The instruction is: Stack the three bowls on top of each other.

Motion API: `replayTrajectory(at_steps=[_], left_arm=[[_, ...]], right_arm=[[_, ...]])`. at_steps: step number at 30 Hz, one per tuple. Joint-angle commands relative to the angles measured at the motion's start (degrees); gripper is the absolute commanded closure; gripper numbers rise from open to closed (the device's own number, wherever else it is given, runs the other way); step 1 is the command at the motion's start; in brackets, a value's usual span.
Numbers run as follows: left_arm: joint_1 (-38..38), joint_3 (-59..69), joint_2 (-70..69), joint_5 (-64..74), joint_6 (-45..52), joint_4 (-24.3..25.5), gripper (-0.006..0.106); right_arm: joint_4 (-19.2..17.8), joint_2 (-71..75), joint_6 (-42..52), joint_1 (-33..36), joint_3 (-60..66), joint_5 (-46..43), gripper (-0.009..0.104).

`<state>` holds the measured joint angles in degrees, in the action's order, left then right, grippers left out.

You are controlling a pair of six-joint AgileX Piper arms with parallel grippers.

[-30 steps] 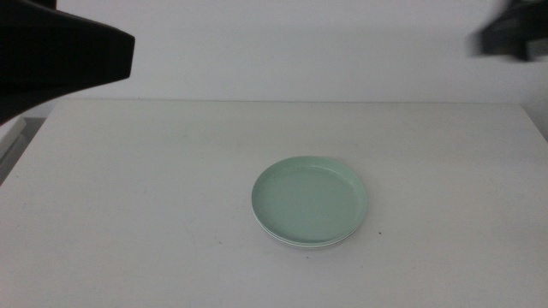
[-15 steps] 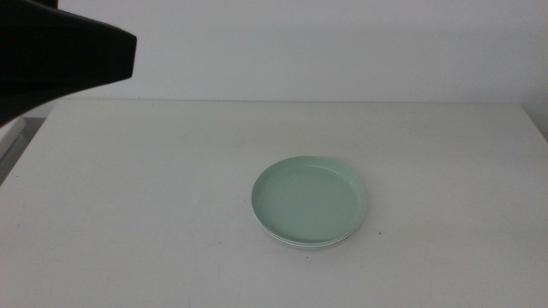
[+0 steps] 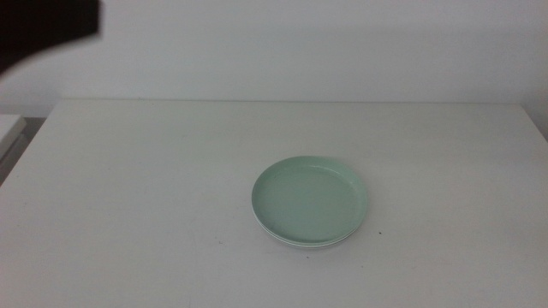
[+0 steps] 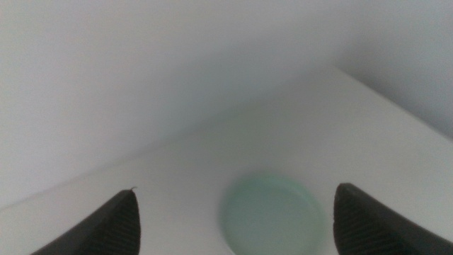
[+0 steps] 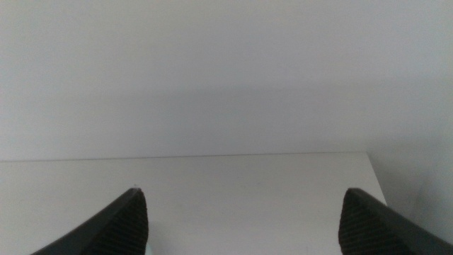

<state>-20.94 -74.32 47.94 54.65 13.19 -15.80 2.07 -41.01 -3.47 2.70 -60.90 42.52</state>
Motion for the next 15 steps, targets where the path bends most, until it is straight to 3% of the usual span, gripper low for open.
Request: replayTrajectory(at_steps=[1, 5, 11, 15], left_arm=[[2.4, 3.7, -2.1, -9.1, -6.7, 4.6, 0.007], [10.0, 15.0, -6.8, -25.2, -13.2, 13.9, 0.007], [19.5, 21.1, -10.6, -27.5, -14.9, 14.6, 0.007], [20.9, 21.1, -10.6, -27.1, -14.9, 12.8, 0.007]], right_arm=[[-0.2, 0.1, 0.1, -0.4, 0.1, -0.7, 0.002], [-0.2, 0.1, 0.1, -0.4, 0.1, -0.6, 0.002], [-0.2, 0.1, 0.1, -0.4, 0.1, -0.6, 0.002], [-0.2, 0.1, 0.1, -0.4, 0.1, -0.6, 0.002]])
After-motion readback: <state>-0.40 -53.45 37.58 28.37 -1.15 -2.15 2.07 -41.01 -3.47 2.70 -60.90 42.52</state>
